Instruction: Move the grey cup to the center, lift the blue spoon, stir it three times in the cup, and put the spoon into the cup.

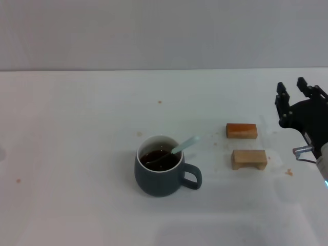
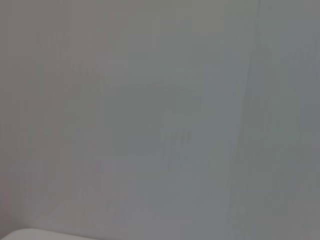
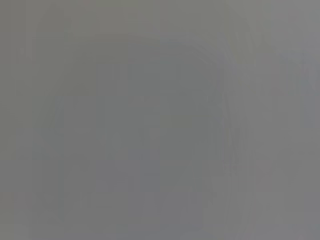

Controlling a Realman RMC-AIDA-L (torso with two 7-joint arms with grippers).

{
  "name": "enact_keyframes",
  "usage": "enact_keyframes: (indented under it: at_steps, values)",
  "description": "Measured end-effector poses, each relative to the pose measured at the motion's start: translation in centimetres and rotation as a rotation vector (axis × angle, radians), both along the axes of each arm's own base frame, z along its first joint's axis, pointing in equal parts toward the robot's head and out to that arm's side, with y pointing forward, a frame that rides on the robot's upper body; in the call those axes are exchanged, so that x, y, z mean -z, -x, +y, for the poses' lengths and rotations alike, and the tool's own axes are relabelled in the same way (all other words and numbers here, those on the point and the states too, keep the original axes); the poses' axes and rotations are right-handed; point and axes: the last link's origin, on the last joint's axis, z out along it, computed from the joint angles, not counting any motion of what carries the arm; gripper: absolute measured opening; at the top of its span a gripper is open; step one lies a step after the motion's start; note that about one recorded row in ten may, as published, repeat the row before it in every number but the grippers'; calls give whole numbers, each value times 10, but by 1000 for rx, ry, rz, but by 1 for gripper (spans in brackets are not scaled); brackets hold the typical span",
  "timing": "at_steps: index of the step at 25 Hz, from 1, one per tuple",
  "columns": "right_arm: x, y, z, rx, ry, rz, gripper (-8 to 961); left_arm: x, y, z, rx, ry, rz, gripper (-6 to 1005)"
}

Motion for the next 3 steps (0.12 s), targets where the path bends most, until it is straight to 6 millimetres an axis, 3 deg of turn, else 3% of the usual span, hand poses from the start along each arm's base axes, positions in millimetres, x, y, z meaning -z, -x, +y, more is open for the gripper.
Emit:
enact_keyframes:
  at_steps: [3]
  values:
    - [-1,-2,-2,2,-9,6,389,0,0,0,-1,0,-2,-2]
